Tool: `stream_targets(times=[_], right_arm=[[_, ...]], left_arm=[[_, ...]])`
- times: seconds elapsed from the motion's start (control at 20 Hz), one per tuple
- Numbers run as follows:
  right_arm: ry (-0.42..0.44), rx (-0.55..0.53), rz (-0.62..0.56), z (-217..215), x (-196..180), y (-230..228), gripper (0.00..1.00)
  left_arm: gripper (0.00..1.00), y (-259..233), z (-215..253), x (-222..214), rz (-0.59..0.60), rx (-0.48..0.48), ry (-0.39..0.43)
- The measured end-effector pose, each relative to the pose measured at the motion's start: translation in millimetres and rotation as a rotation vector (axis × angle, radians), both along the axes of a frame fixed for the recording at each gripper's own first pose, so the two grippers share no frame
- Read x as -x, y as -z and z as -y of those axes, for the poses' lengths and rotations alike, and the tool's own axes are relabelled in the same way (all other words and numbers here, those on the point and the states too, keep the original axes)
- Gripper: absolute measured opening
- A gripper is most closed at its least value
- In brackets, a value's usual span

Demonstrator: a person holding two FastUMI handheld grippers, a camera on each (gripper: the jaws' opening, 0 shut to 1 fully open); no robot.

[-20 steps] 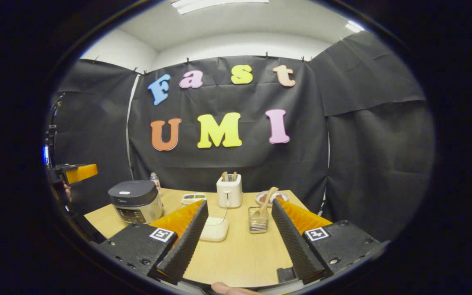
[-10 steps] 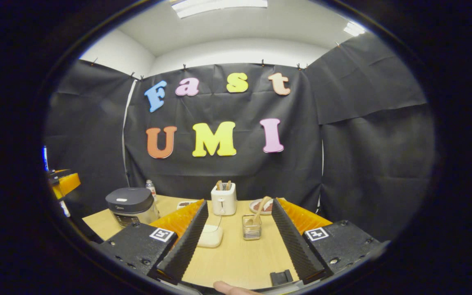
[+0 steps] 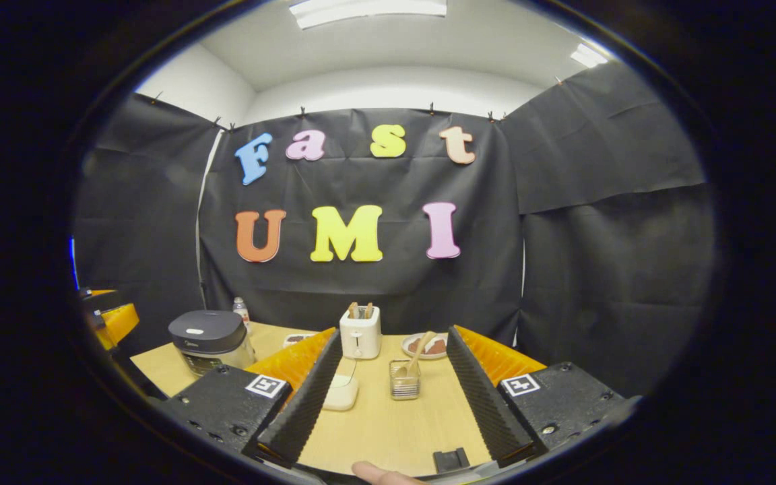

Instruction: Close the left gripper, press the button to open the rice cooker; take a wooden spoon from the chopstick holder with the right hand, scoop a spoonful of rice and pour it into the rice cooker, then put the wooden spoon back into the chopstick holder.

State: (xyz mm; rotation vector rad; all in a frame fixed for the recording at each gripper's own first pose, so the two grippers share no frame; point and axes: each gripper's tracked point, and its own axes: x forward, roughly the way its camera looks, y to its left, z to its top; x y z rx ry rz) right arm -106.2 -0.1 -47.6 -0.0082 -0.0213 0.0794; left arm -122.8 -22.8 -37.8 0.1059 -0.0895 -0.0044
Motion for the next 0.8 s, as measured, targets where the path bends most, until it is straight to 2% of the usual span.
stream_targets(times=[0.05,0.1,0.15,0.45,0.5,0.55,0.8], right_arm=[[-0.001,-0.002,0.002,-0.4,1.2,-0.9,1.00],[-0.004,-0.003,0.002,-0.8,1.8,-0.7,1.00],[-0.007,-0.003,0.004,-1.1,2.0,-0.7,1.00],[-0.032,-0.012,0.004,-4.8,3.5,3.6,1.00],[-0.028,-0.008,0.007,-3.3,3.2,2.4,0.95],[-0.023,-0.005,0.011,-3.1,3.3,2.3,1.00],[-0.020,0.001,0.017,-3.4,7.4,1.6,1.00]], left_arm=[[0.96,-2.6,-2.0,-0.2,0.009,0.004,-0.010],[1.00,-2.6,-3.5,0.7,0.013,0.007,-0.018],[0.96,-2.1,-4.3,1.1,0.014,0.009,-0.022],[0.96,-4.9,0.2,3.8,0.024,0.030,-0.006],[0.96,-7.0,-2.1,4.7,0.027,0.031,-0.014],[0.96,-7.2,-4.0,4.3,0.026,0.031,-0.017],[0.96,-9.8,0.9,2.4,0.022,0.028,-0.008]])
